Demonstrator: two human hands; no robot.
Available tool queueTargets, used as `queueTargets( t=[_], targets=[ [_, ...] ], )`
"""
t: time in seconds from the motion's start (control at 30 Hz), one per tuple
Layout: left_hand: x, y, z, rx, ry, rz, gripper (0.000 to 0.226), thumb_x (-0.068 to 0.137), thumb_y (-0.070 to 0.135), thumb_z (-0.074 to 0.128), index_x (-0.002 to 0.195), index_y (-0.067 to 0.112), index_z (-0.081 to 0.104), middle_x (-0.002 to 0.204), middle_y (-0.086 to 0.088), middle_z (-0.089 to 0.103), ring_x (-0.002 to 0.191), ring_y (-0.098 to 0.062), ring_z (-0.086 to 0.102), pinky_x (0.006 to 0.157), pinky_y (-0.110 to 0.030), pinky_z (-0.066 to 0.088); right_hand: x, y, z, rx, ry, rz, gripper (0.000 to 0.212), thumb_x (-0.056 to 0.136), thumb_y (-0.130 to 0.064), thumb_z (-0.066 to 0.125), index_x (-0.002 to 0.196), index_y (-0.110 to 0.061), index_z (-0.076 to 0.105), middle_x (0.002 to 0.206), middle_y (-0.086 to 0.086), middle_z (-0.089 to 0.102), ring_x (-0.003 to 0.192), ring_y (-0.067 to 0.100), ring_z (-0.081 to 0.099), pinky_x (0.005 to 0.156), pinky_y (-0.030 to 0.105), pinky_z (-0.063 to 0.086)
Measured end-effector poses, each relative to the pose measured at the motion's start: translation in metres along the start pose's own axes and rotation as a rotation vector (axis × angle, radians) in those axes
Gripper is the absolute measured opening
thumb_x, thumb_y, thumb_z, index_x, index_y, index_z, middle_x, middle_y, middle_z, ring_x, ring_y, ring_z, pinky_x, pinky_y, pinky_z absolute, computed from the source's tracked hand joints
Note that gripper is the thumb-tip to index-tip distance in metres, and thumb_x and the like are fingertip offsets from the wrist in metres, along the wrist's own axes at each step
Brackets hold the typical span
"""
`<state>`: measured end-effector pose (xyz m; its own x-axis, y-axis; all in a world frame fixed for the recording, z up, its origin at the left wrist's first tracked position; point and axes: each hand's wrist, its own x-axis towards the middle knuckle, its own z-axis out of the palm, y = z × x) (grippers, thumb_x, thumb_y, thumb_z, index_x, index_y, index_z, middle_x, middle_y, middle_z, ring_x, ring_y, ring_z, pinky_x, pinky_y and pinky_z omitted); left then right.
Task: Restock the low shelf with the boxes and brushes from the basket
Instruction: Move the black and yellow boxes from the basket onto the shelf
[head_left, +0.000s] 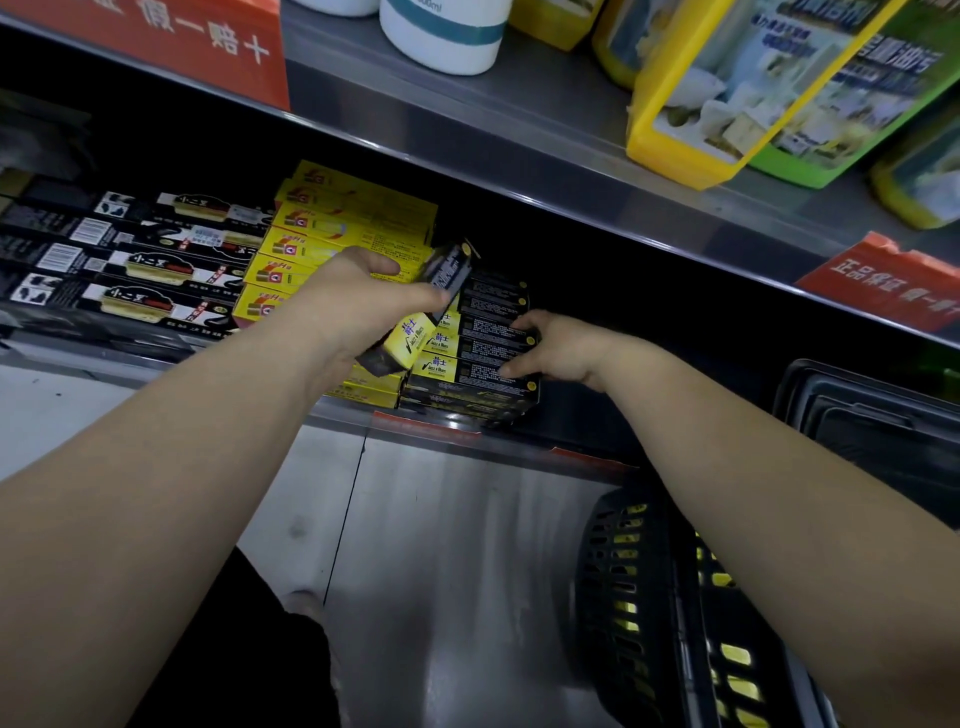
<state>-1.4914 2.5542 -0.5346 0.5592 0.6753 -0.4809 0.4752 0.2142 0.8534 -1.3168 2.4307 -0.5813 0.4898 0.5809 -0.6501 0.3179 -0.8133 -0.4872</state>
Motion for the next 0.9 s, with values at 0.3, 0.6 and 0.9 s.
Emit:
queueTargets(
  t=[0.3, 0.6, 0.9],
  targets=[
    [0.002, -0.002, 0.005, 0.103, -0.031, 0.006, 0.051, 0.072, 0.034, 0.077, 0.116, 0.02, 0.055, 0.084, 0.006, 0.05, 0.059, -0.013, 0.052, 0.038, -0.022, 0.047, -0.017, -0.021, -0.008, -0.128, 0.132, -0.321, 0.104, 0.063, -0.025, 0.085, 0.145, -0.038, 0.021, 0.143, 0.009, 0.03, 0.131, 0.022, 0.031, 0.109, 0.032, 0.031],
    [0.01, 0.0, 0.004, -0.078, 0.107, 0.159, 0.022, 0.09, 0.034, 0.056, 0.099, 0.015, 0.063, 0.092, 0.003, 0.066, 0.092, -0.018, 0.064, 0.085, -0.029, 0.05, -0.022, -0.016, -0.025, -0.097, 0.335, -0.424, 0.046, 0.078, -0.03, 0.074, 0.118, -0.012, 0.058, 0.104, 0.001, 0.062, 0.102, 0.021, 0.057, 0.074, 0.011, 0.038],
    [0.011, -0.013, 0.004, 0.4, -0.013, 0.259, 0.016, 0.088, 0.023, 0.059, 0.103, 0.018, 0.059, 0.102, 0.004, 0.059, 0.088, -0.016, 0.055, 0.058, -0.021, 0.039, 0.015, -0.019, -0.023, -0.455, 0.228, -0.177, 0.044, 0.096, -0.02, 0.05, 0.138, -0.02, 0.039, 0.126, 0.013, 0.053, 0.106, 0.026, 0.053, 0.082, 0.027, 0.041]
  ],
)
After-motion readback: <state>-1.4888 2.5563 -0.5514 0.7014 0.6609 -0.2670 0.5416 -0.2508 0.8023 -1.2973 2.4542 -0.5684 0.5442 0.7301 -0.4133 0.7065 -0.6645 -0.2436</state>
